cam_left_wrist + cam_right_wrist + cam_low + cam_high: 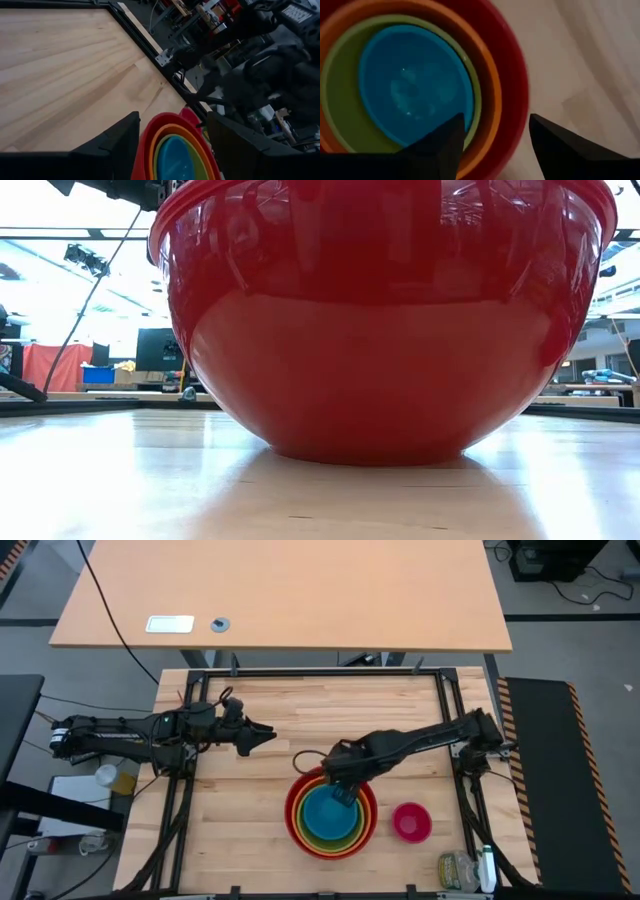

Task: Nest bowls inside each other by size order
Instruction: Stack the pink bowl on top of the blue bowl

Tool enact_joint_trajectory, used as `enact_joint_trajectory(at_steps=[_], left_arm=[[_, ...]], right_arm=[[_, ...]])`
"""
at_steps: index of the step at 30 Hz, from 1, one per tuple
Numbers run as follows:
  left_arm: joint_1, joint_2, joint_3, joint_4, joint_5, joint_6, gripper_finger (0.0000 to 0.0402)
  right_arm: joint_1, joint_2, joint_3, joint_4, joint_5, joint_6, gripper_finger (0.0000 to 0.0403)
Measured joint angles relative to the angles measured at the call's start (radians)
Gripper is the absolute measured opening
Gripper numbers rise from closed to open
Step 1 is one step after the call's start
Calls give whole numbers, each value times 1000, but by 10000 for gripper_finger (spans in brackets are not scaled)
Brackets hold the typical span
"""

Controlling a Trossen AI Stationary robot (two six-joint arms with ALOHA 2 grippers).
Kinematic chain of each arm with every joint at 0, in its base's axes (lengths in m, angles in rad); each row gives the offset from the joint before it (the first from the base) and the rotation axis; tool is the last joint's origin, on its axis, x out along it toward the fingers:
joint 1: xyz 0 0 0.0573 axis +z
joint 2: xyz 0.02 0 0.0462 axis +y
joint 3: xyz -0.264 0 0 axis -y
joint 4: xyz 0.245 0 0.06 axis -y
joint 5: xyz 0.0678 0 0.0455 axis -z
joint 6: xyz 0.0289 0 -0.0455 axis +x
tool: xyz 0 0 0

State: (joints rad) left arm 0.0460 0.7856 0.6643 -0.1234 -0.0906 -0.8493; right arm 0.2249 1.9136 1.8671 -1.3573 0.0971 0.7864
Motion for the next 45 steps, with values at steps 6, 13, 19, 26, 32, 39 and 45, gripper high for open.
enact_joint_trajectory(at_steps=[6,13,19,26,32,39,45], left_arm=[[0,0,0,0,0,0,233],[0,0,0,0,0,0,233],[0,0,0,-1,32,-6,233],[0,0,0,-5,35,-5,233],[0,0,0,-3,35,6,233],[0,0,0,-3,35,7,233],[0,0,0,-2,35,6,233]], right_arm=[[28,-10,0,10,98,-41,229],[60,83,-1,56,163,-149,227],[86,39,-2,-10,200,-80,216],[126,-81,-92,-53,185,-95,210],[136,-267,-359,26,-70,-166,210],[148,-450,-717,286,-282,-185,210],[150,-442,-853,267,-278,-190,210]])
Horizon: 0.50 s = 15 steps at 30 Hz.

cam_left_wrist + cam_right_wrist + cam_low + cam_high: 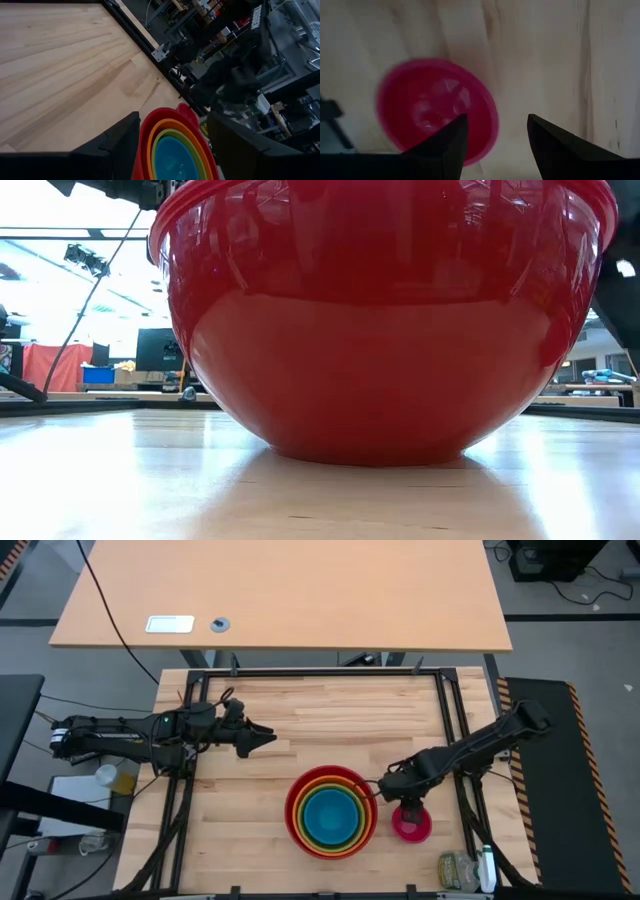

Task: Nest bowls inside each other by size order
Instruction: Stack the pink bowl on top of the blue bowl

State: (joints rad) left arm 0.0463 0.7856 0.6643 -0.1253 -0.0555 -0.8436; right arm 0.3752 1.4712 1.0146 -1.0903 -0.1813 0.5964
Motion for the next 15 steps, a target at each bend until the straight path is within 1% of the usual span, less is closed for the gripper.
enact_joint_trajectory(at_steps=[4,9,12,15], left_arm=[[0,0,0,2,-19,-1,233],[1,0,0,2,-48,1,233],[3,0,0,2,-61,1,233],[3,0,0,2,-63,1,233]], right_arm=[[-5,44,-40,14,-48,-4,207],[-2,123,-54,30,-56,-4,190],[-2,169,-54,58,-57,-4,164],[-2,198,-54,89,-63,-4,118]])
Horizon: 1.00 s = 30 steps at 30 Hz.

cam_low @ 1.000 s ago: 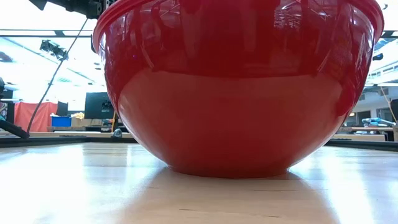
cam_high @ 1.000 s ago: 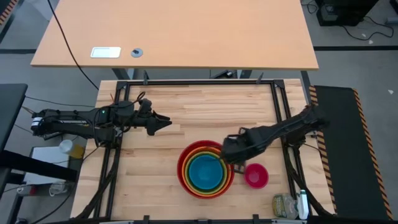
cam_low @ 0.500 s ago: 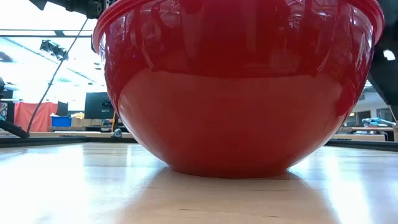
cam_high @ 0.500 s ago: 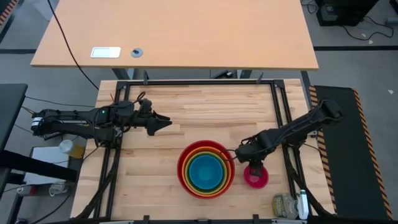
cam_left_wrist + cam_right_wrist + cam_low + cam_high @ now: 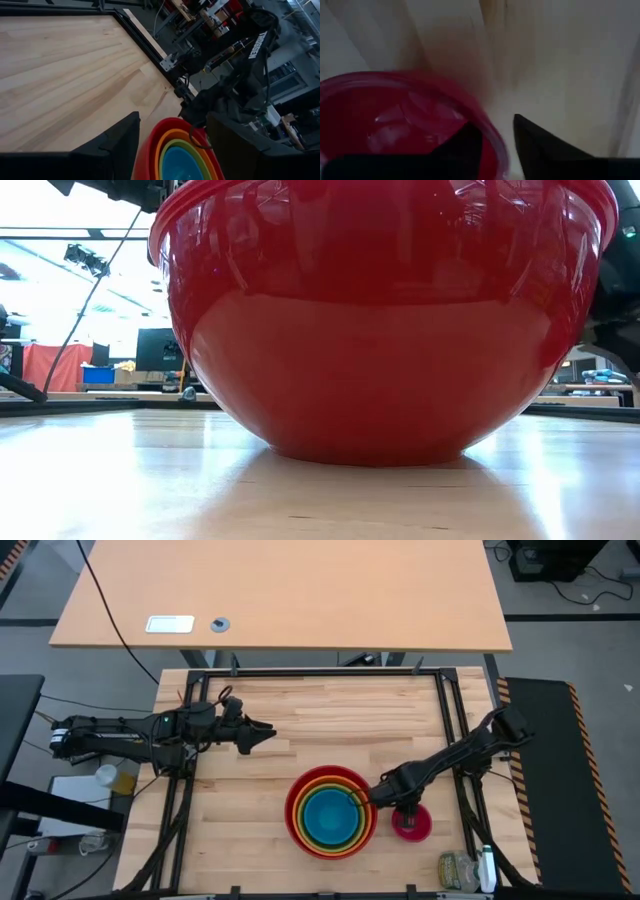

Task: Nest bowls inside each other by size order
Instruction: Stack the pink bowl on top of the blue bowl

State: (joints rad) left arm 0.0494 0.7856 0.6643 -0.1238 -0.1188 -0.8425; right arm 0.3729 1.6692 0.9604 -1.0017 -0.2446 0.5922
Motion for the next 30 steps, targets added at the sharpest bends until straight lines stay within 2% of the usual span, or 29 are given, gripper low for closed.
enact_joint_trajectory(at_steps=[4,6,10,20,25,30], left_arm=[[0,0,0,0,0,0,233],[0,0,0,0,0,0,233],[0,0,0,0,0,0,233],[0,0,0,0,0,-23,233],[0,0,0,1,-1,-46,233],[0,0,0,1,-1,-46,233]], right_arm=[[0,-1,4,-22,-21,-7,36],[1,-28,13,-28,-7,-12,19],[-3,-72,58,-108,45,-10,30],[-59,-104,260,-294,3,-58,19],[-102,-104,381,-227,-24,-34,23],[-143,-102,437,53,-17,-3,24]])
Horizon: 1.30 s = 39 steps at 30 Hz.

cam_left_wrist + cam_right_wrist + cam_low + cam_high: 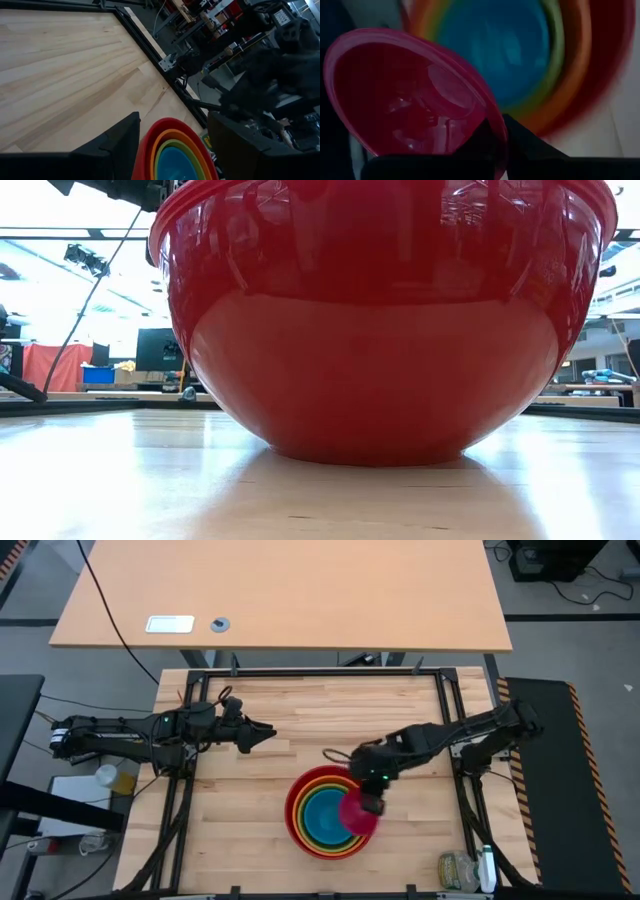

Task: Nest bowls inside each other by size order
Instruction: Stack the pink bowl on top of the blue bowl, then return to Home Position

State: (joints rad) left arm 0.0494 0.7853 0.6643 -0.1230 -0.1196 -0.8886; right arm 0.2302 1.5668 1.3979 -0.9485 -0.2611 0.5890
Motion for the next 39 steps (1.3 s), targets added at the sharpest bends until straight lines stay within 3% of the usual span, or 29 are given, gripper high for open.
enact_joint_trajectory(at_steps=[5,12,19,25,33,39], left_arm=[[0,0,0,0,0,0,233],[0,0,0,7,-10,0,233],[0,0,0,7,-10,1,233],[0,0,0,7,-10,1,233],[-1,0,0,7,-19,47,233],[-1,0,0,7,-29,47,233]], right_arm=[[-19,45,3,213,128,0,24],[-24,185,1,372,103,-36,25],[-21,287,4,305,103,-43,33],[-25,314,5,250,91,-71,78],[-58,251,5,229,53,-59,155],[-62,197,5,175,104,-61,166]])
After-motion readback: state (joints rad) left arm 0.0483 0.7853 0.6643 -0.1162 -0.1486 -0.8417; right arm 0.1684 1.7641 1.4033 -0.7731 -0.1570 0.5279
